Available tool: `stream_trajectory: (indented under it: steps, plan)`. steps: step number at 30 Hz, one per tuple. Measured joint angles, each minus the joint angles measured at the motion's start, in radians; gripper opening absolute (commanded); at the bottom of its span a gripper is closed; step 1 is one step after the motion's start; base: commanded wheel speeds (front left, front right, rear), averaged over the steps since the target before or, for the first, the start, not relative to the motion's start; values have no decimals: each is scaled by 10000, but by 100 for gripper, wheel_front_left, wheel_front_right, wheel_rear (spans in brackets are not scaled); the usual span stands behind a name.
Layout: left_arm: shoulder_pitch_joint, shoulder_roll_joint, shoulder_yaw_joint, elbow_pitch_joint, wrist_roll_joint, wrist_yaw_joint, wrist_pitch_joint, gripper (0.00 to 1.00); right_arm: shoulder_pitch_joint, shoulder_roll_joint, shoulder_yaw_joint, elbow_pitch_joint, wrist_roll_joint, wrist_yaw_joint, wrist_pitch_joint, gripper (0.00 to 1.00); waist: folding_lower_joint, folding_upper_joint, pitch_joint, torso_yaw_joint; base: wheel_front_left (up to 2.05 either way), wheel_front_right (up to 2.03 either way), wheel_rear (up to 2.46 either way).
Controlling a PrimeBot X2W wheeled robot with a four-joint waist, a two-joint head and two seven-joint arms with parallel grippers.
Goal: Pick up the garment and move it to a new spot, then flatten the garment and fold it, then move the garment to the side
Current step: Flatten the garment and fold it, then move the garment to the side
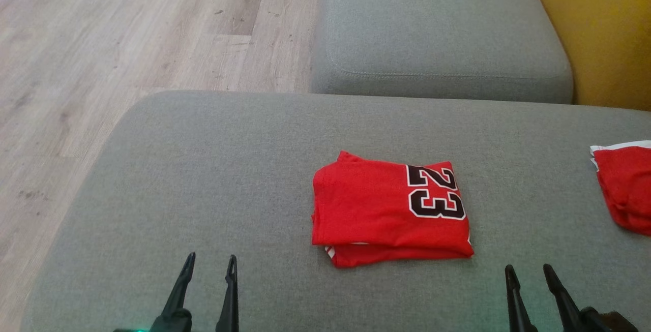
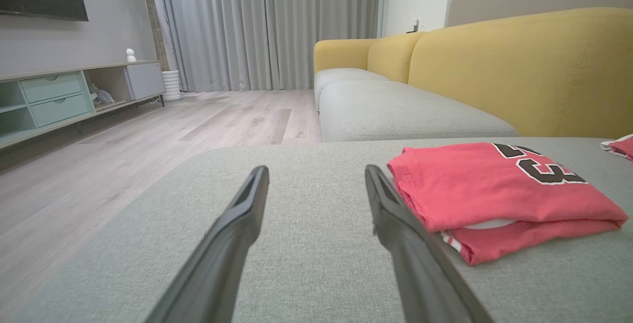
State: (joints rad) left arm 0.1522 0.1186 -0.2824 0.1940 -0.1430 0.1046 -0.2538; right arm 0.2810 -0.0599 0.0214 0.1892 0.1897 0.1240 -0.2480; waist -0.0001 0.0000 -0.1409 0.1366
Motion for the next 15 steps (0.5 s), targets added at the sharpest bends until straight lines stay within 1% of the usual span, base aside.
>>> stream_trajectory:
  steps: [5,11,15]
  plan:
    - [35,-50,251,61,115,-94,0,100,-1,109,-73,-48,-82,0,0,100,0,0,-40,-72,0,0,0]
    - [138,-186,334,163,211,-259,0,100,-1,142,-82,-119,-240,0,0,100,0,0,-49,-128,0,0,0]
    - [193,-240,502,184,303,-270,0,100,-1,150,-82,-119,-240,0,0,100,1,0,-98,-174,0,0,0]
